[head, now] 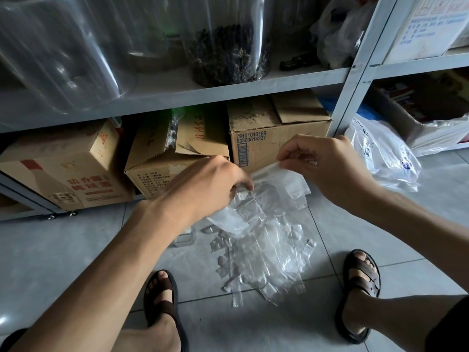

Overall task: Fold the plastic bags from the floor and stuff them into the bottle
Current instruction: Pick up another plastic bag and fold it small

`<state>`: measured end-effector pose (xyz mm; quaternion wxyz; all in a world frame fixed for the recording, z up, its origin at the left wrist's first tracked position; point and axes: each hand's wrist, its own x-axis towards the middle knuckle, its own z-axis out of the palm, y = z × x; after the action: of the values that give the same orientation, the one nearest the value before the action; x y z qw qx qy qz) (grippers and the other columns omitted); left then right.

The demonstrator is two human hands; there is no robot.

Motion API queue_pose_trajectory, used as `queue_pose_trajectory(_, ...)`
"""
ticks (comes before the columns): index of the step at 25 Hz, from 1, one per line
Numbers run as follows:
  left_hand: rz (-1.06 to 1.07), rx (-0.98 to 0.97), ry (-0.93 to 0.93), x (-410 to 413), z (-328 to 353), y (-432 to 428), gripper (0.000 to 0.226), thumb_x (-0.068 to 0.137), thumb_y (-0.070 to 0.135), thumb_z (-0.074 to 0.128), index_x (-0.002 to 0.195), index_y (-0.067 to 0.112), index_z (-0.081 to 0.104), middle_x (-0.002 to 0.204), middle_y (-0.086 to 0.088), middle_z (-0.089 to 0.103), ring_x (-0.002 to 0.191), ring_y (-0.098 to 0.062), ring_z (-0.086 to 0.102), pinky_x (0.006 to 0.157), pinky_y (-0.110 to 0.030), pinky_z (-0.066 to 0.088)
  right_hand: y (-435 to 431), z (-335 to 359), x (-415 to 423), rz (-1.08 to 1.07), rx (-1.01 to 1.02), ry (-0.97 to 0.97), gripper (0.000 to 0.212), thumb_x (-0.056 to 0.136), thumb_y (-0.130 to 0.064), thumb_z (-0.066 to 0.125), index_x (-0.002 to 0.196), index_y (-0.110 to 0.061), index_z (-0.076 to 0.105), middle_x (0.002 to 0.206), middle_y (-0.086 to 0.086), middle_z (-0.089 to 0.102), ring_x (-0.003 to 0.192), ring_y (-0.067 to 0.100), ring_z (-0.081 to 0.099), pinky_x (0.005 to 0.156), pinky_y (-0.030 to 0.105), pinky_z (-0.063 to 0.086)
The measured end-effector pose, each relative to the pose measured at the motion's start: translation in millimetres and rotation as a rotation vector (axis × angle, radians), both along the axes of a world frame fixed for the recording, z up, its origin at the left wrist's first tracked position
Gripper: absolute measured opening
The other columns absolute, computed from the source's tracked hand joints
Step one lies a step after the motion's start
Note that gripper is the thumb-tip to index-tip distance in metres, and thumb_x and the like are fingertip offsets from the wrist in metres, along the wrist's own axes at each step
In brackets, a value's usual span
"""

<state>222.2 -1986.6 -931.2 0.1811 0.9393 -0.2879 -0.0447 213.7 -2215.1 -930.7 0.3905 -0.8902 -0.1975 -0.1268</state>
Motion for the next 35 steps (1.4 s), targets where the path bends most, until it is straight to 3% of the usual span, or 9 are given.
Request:
queue_pose_trajectory(5,0.013,0.021,-0.078,-1,2,2,0.03,0.09,0.004,0.068,0.11,0.024,0.076,0.109,0.0,0.075,0.089,-0.014,0.07,0.079,-0.034,0.059,2,-3,0,0.007,0.0,0.011,0.013,0.082,-0.01,0.077,0.086,-0.021,0.072,0.075,-0.024,0.064,0.075,-0.013,0.063,0.071,0.0,0.042)
queue_pose_trajectory(10,0.034,0.007,-0.133,4,-3,5,0.013,0.088,0.009,0.071,0.096,0.017,0.078,0.092,0.002,0.074,0.08,-0.016,0.068,0.075,-0.035,0.059,8,-5,-2,0.024,-0.032,-0.078,0.007,0.083,-0.011,0.078,0.088,-0.013,0.074,0.072,-0.015,0.065,0.079,0.0,0.065,0.072,0.002,0.045)
queue_pose_trajectory(18,0.012,-0.135,-0.171,6,1,11,0.015,0.089,0.005,0.061,0.082,0.015,0.07,0.087,0.01,0.06,0.084,-0.015,0.061,0.075,-0.028,0.047,28,-6,-23,0.196,-0.065,-0.127,0.013,0.085,-0.018,0.077,0.095,-0.011,0.073,0.082,-0.007,0.072,0.076,0.001,0.066,0.07,0.009,0.052)
queue_pose_trajectory(21,0.005,-0.232,-0.145,0,10,9,0.019,0.087,0.0,0.056,0.082,0.01,0.072,0.092,0.003,0.07,0.085,-0.012,0.062,0.075,-0.024,0.048,30,1,-26,0.223,0.054,-0.061,0.011,0.09,-0.02,0.07,0.097,-0.012,0.073,0.083,-0.006,0.073,0.076,0.001,0.068,0.071,0.009,0.051)
queue_pose_trajectory(23,0.034,-0.298,-0.124,-6,16,7,0.027,0.086,-0.004,0.056,0.089,0.012,0.077,0.1,0.005,0.074,0.089,-0.006,0.064,0.079,-0.016,0.049,24,3,-17,0.127,0.194,0.015,0.006,0.092,-0.013,0.069,0.095,-0.017,0.072,0.081,-0.007,0.073,0.076,0.005,0.071,0.072,0.02,0.057)
queue_pose_trajectory(26,-0.032,-0.266,-0.106,-10,19,6,0.027,0.086,0.003,0.045,0.081,-0.002,0.072,0.088,-0.008,0.07,0.074,-0.017,0.061,0.068,-0.032,0.049,15,-4,0,0.016,0.262,0.159,0.016,0.084,-0.017,0.077,0.093,-0.029,0.071,0.086,-0.011,0.073,0.083,0.008,0.07,0.081,0.035,0.059)
queue_pose_trajectory(29,-0.064,-0.304,-0.042,-13,20,5,0.038,0.088,0.016,0.039,0.082,-0.012,0.065,0.094,-0.023,0.065,0.073,-0.026,0.057,0.064,-0.03,0.046,14,-12,2,0.079,0.157,0.262,0.026,0.075,-0.039,0.079,0.099,-0.033,0.07,0.097,-0.013,0.072,0.092,0.004,0.068,0.088,0.035,0.057)
queue_pose_trajectory(32,-0.064,-0.363,0.055,-13,21,3,0.053,0.094,0.034,0.038,0.08,-0.012,0.063,0.094,-0.023,0.065,0.087,-0.033,0.061,0.079,-0.049,0.046,18,-11,-2,0.114,0.153,0.306,0.026,0.074,-0.043,0.078,0.097,-0.034,0.07,0.097,-0.013,0.072,0.092,0.002,0.068,0.088,0.03,0.056)
queue_pose_trajectory(35,-0.043,-0.365,0.032,-11,18,3,0.05,0.095,0.045,0.054,0.073,0.004,0.07,0.083,-0.007,0.069,0.079,-0.026,0.064,0.073,-0.045,0.048,22,-13,-4,0.151,0.158,0.303,0.03,0.075,-0.041,0.076,0.1,-0.025,0.072,0.095,-0.01,0.074,0.089,0.004,0.07,0.086,0.027,0.057)
